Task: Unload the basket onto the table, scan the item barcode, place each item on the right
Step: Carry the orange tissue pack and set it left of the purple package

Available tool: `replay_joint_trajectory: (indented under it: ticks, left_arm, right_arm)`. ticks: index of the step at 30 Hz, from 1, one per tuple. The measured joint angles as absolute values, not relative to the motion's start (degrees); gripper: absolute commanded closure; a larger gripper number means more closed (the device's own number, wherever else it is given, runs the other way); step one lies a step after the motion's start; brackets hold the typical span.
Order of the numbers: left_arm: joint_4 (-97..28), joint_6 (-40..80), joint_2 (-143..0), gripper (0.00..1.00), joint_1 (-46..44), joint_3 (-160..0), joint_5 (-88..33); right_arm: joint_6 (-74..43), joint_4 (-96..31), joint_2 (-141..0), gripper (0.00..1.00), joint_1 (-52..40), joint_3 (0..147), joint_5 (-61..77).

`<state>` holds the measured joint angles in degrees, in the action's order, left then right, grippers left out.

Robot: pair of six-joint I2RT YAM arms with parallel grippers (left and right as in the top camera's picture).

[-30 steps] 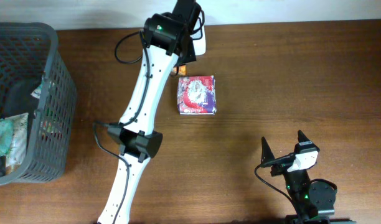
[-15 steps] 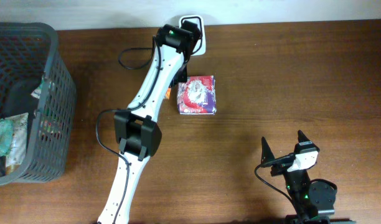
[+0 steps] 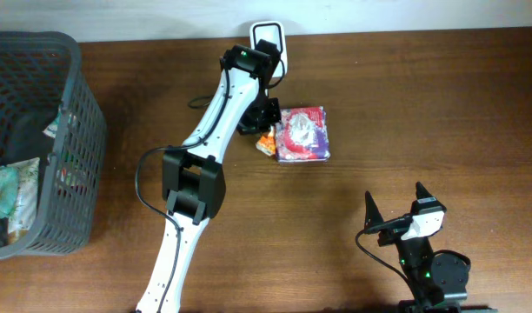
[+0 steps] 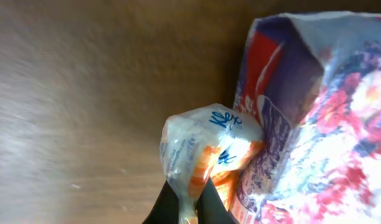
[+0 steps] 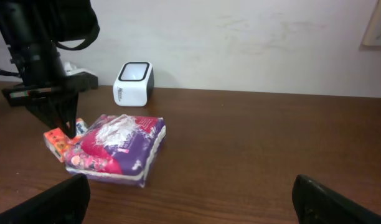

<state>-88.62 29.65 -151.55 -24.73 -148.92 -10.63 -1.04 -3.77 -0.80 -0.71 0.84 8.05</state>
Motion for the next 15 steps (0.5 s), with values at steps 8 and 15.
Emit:
replay_joint_trajectory:
  ticks: [8,15]
  left_arm:
    - [-87.26,31.14,-151.55,0.99,-24.01,-148.92,-9.85]
    - [-85.89,31.07,-151.55,0.91,-20.84,-148.9,-3.95]
  right_arm:
    - [-1.02,-3.77,-0.8,0.01,-0.71,0.84,8.05]
    - [-1.04,-3.77,-0.8,0.01,-0.71,0.84,8.05]
